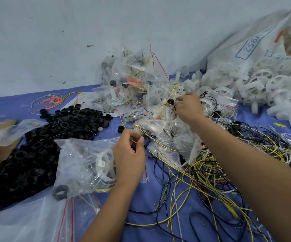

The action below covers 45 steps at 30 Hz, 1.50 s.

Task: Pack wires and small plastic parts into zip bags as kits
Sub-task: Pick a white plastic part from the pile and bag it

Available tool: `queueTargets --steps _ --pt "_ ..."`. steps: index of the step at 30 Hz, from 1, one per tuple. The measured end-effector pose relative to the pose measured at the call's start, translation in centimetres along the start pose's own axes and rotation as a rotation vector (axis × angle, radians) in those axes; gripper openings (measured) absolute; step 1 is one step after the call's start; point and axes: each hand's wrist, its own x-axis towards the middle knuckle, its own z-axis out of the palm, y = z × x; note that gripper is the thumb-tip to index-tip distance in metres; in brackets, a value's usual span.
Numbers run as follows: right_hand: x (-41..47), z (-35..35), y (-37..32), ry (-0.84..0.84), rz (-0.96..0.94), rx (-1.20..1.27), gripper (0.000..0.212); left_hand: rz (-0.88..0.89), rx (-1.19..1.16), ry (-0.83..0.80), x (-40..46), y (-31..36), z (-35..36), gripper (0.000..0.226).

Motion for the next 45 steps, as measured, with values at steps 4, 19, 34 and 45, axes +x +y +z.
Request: queueTargets --steps 4,19,34,45 --pt "-0.2 -0.7 -0.2 -0.122 0.051 0.224 0.043 -0.003 0.000 -0.003 -0.1 0.0 0.0 0.026" --pt "-2.5 -2.8 -1.2 0.283 0.007 0.550 0.036 0.006 -0.015 0.005 -0.1 0.0 -0.1 0.024" --pt "-16.6 2.0 -4.4 -0.102 0.287 1.495 0.013 -0.114 -0.267 0.225 0.1 0.0 -0.5 0.018" --pt "-16.6 3.3 -2.9 -0.193 0.044 1.082 0.008 0.022 -0.245 0.342 0.6 1.2 -1.5 0.020"
